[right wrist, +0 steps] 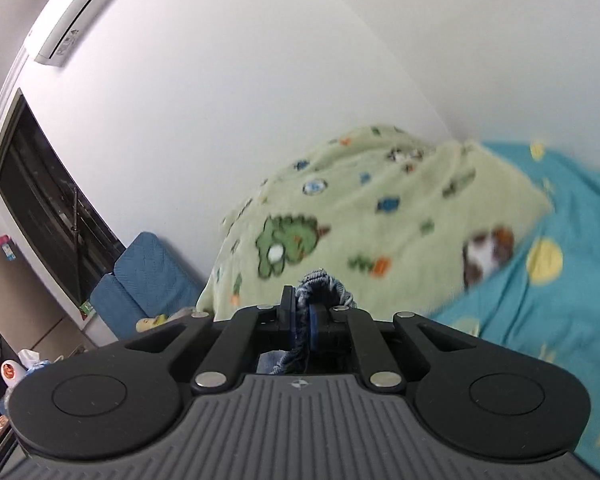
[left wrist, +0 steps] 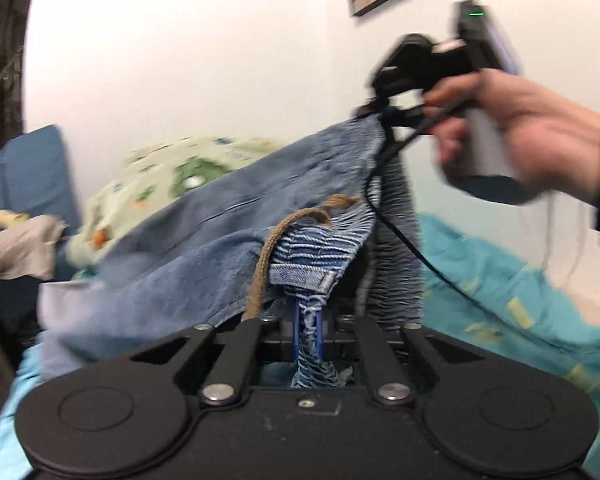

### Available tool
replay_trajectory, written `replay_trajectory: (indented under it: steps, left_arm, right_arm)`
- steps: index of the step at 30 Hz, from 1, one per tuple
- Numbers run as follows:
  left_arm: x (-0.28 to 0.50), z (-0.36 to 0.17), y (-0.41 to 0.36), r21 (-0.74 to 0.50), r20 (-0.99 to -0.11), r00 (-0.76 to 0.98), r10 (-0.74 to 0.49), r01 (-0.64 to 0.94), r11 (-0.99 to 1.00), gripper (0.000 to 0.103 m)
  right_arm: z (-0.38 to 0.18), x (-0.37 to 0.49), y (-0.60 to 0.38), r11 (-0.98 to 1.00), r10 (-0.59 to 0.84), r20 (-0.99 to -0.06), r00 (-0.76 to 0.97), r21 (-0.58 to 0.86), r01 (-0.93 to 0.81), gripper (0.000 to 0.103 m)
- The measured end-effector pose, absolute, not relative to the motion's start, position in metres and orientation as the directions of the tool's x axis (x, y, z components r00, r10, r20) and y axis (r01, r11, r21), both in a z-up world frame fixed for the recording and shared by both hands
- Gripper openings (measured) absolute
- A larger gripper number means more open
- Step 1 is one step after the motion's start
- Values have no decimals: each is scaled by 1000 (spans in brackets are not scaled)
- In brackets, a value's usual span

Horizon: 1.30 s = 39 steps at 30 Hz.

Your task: Fold clothes

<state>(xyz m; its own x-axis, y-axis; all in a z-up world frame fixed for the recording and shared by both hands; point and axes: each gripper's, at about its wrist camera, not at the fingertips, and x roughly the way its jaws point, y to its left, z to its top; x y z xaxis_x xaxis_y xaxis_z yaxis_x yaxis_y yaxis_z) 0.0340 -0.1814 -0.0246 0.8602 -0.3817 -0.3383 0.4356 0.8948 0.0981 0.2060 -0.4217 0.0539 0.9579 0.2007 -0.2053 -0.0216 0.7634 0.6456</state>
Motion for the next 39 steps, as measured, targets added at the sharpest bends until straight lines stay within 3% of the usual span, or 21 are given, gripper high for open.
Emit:
replay_trajectory:
  steps: [8, 15, 18, 23, 24, 25, 27, 29, 39]
  left_arm:
    - [102, -67, -307, 45, -377, 779, -501, 556, 830, 7]
    - [165, -141, -366, -33, -518, 655, -550, 627, 779, 8]
    - [174, -145, -363, -51, -526, 633, -568, 643, 764, 10]
    - [161, -126, -350, -67, -521, 602, -605, 678, 732, 21]
    - [158, -118, -346, -48, -515, 605, -608, 687, 725, 24]
    - [150, -110, -341, -29, -514, 607, -606, 693, 720, 33]
    - [131, -95, -328, -21, -507, 592, -626, 718, 696, 39]
    - [114, -76, -313, -8, -493, 582, -646, 740, 673, 44]
    - [47, 6, -202, -49, -435, 631, -642, 695, 717, 46]
  right_arm:
    - [40, 292, -510, 812, 147, -298, 943, 581, 57, 6]
    - [-63, 355, -559, 855, 69, -454, 888, 485, 181, 7]
    - [-98, 364, -567, 853, 56, -497, 866, 475, 217, 7]
    - [-103, 362, -568, 849, 64, -513, 856, 479, 224, 13]
    - [-98, 357, -566, 859, 57, -518, 854, 460, 222, 22]
    - [-91, 352, -563, 873, 46, -524, 850, 435, 221, 42]
    - [-80, 339, -553, 916, 12, -545, 839, 342, 209, 54]
    - [-67, 321, -545, 932, -11, -560, 828, 295, 212, 53]
    - [-5, 220, -478, 943, -6, -522, 853, 281, 178, 52]
